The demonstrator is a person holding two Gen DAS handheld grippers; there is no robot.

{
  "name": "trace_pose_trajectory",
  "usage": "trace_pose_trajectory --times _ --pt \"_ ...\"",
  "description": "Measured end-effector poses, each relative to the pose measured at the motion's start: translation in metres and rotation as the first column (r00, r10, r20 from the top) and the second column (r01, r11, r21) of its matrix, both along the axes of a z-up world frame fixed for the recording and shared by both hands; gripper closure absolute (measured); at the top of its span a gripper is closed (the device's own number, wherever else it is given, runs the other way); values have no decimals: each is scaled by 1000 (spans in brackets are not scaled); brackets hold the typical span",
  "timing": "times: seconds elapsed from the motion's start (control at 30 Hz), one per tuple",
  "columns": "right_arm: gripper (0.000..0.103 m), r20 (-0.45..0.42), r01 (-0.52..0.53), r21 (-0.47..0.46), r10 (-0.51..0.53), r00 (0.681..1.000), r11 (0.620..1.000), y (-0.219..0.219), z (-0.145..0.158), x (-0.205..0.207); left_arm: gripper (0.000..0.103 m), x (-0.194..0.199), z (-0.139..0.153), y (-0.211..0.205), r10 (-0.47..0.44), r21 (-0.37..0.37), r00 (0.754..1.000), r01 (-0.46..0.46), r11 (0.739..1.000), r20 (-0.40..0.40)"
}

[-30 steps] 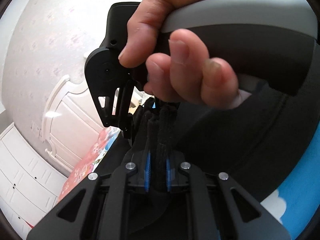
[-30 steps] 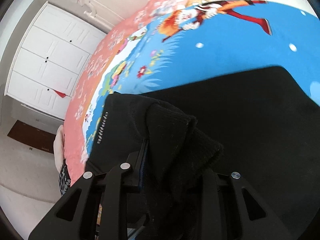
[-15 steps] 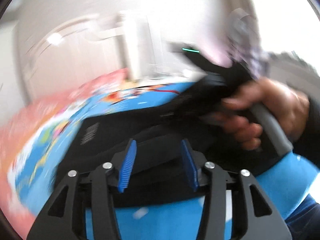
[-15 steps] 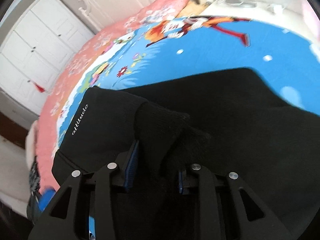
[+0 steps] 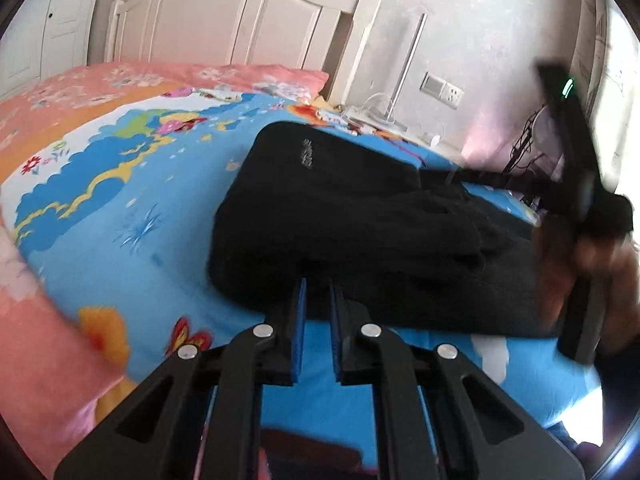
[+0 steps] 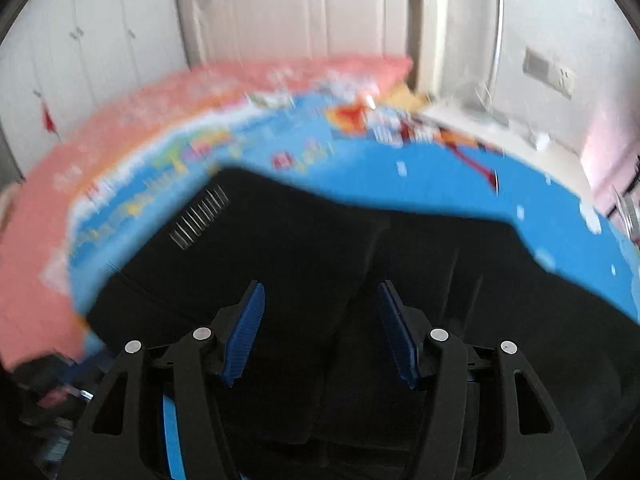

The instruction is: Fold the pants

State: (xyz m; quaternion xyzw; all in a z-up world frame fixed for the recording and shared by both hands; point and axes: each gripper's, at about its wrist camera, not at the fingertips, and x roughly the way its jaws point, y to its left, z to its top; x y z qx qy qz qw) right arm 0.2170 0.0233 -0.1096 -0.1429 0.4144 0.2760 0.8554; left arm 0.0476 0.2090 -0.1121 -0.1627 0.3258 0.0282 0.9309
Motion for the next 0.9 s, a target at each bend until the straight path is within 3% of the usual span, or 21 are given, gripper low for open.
trace_pose_trajectory --times 0.03,0.07,0.1,0.13,0.27,0.4,0.5,0.57,0.63,0.7,0.77,0.8,0.9 --pt "47 64 -6 -46 9 998 999 3 -5 -3 92 7 -3 2 -2 -28 1000 2 1000 0" --pt "47 90 -15 -79 22 996 997 1 -7 -10 90 20 -11 6 -15 -43 998 12 999 -56" --pt "47 108 -18 -102 29 994 995 3 -8 -12 102 25 -21 8 1 -20 994 -3 1000 -110" --pt "47 111 -13 -112 26 993 994 3 -8 -12 101 22 -24 13 32 -6 992 -33 999 -122" --pt "46 129 -5 -109 19 992 994 3 -13 -13 101 11 -28 47 65 -115 987 -82 990 -147" --pt "44 126 5 -84 6 992 996 3 -13 -17 102 -2 -16 50 95 -56 972 -110 992 -217" --pt "42 138 11 -59 -2 990 998 2 -13 -21 102 -22 17 33 105 108 989 -94 990 -101" --pt "41 150 12 -55 -4 989 998 1 -14 -23 101 -21 39 25 99 135 995 -98 986 -6" --pt "40 148 11 -52 -3 989 999 1 -14 -22 97 -6 47 20 77 130 997 -80 988 30" --pt "40 143 6 -45 0 990 999 0 -14 -21 97 15 38 18 81 134 997 -81 988 9" --pt "40 145 7 -39 -1 989 999 0 -14 -22 97 42 7 24 77 110 989 -64 992 -122" --pt "40 149 8 -39 -2 989 999 0 -14 -22 97 47 -2 28 75 82 986 -64 995 -148" --pt "40 152 10 -30 -5 988 1000 -1 -15 -23 97 48 17 25 74 118 982 -54 992 -173"
